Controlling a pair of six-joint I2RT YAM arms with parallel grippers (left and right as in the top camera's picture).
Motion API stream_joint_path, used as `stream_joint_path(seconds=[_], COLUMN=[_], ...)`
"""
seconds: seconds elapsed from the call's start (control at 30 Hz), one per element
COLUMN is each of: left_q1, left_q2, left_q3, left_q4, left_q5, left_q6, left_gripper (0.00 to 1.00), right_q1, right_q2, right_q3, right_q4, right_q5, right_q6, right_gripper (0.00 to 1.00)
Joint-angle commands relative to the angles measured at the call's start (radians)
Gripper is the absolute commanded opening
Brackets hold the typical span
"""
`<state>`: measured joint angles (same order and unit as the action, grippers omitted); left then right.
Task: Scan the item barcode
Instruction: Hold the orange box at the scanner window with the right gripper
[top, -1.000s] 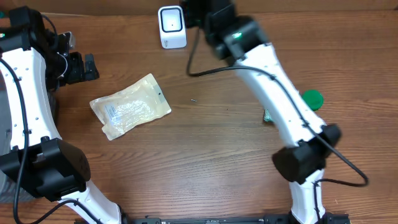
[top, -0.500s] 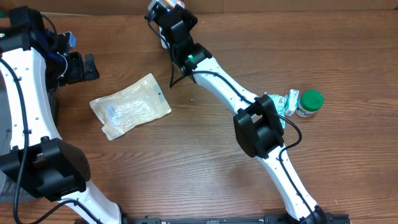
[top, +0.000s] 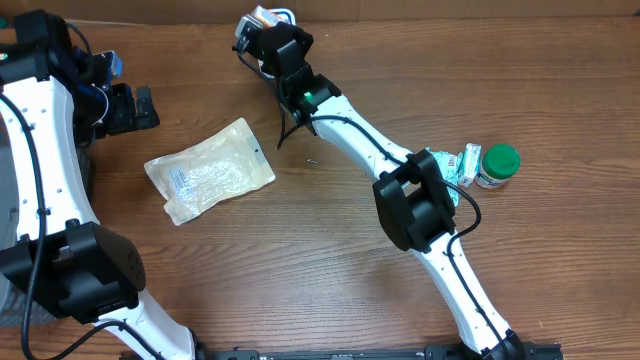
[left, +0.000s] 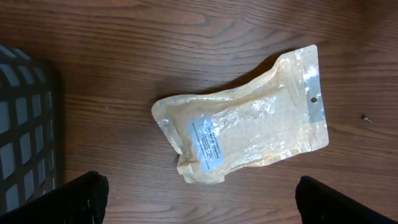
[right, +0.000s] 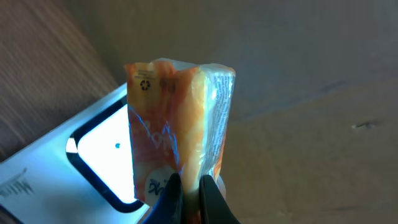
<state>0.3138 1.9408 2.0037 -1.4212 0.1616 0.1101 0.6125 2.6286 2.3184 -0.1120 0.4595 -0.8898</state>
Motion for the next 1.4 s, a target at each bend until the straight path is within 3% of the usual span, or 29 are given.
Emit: stream_joint_path(seconds=[0.0,0.8,1.07,1.23,1.33,1.37], left_q1=[-0.007,-0.007,-0.007,-0.007,-0.007,-0.007], left_q2=[-0.013,-0.013,-0.013,-0.013,-0.013,-0.013], left_q3=[0.018,0.018,0.018,0.019,0.018,0.018], left_q4=[0.001,0.001,0.001,0.001,0.001,0.001], left_q5=[0.011,0.011,0.011,0.011,0.011,0.011], left_q6=[-0.006,-0.006,-0.006,-0.006,-0.006,-0.006], left_gripper=[1.0,1.0,1.0,1.0,1.0,0.99], right_q1=[-0.019,0.009,0.046,0.059,0.061,0.058], right_q2=[0.0,-0.026,-0.169,-0.304,-0.421,-0.505], right_q3=[-0.008,-0.008,-0.008,-0.008,-0.008,-0.008], right_q4=[0.0,-0.063,-0.237,-0.412,-0.584,-0.702], right_q5=[-0.013,0.082,0.107,0.042,-0.079,-0.143], right_q6=[-0.028,-0.069,-0.061,0.167,0.375,0.597], right_gripper=[0.04,0.04,0.04,0.04,0.04,0.04])
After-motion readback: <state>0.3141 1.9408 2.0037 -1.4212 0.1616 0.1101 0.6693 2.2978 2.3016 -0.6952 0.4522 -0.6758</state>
